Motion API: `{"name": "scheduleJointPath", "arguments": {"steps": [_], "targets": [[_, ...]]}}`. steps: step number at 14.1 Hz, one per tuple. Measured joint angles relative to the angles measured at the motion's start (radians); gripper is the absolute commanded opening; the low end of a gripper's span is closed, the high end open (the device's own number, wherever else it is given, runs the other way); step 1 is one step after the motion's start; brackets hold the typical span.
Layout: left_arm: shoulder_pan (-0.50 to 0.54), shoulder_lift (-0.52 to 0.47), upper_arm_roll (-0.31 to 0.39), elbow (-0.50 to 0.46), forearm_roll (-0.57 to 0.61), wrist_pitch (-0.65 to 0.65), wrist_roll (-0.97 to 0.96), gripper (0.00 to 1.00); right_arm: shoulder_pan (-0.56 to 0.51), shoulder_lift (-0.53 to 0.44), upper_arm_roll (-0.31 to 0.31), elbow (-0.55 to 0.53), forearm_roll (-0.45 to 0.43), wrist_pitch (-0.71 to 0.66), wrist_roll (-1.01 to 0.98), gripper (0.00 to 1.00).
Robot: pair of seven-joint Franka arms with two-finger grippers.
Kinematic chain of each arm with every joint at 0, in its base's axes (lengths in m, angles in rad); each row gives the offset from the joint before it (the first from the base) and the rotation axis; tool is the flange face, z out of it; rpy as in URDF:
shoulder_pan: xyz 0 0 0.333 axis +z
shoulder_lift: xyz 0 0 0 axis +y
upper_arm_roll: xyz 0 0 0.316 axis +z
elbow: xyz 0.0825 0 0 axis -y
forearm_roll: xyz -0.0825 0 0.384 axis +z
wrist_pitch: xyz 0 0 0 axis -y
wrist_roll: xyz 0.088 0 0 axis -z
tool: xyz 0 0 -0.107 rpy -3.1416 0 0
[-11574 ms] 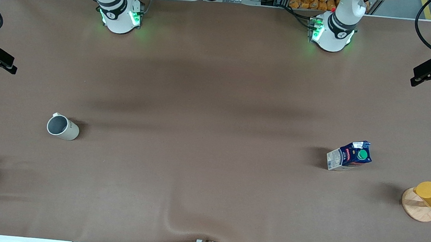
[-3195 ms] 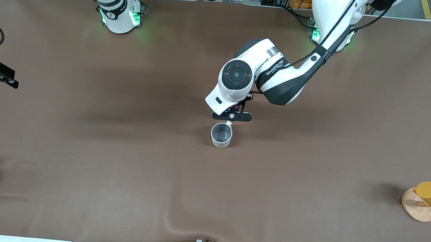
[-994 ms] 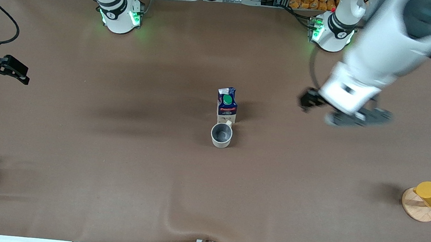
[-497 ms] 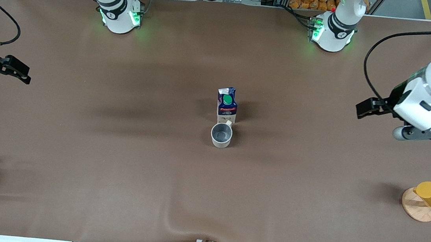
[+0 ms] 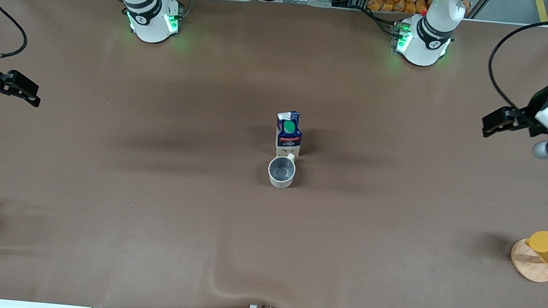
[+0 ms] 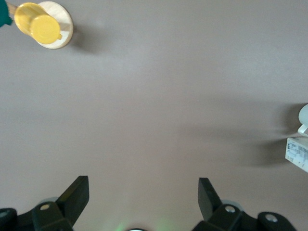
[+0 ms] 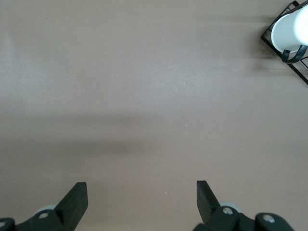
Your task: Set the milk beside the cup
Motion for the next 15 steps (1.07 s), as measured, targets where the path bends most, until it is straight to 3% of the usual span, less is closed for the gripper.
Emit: {"name": "scheduleJointPath", "arguments": {"steps": [6,15], "targets": [[-0.043,-0.028,0.055,-0.019,-0.011,0.002,0.012,1.00,0.000,0.001,0.000,-0.001,0.000,-0.001,0.000,1.00],[-0.053,-0.033,0.060,-0.017,-0.012,-0.002,0.012,1.00,0.000,0.003,0.000,-0.004,0.000,-0.002,0.001,1.00]]}}
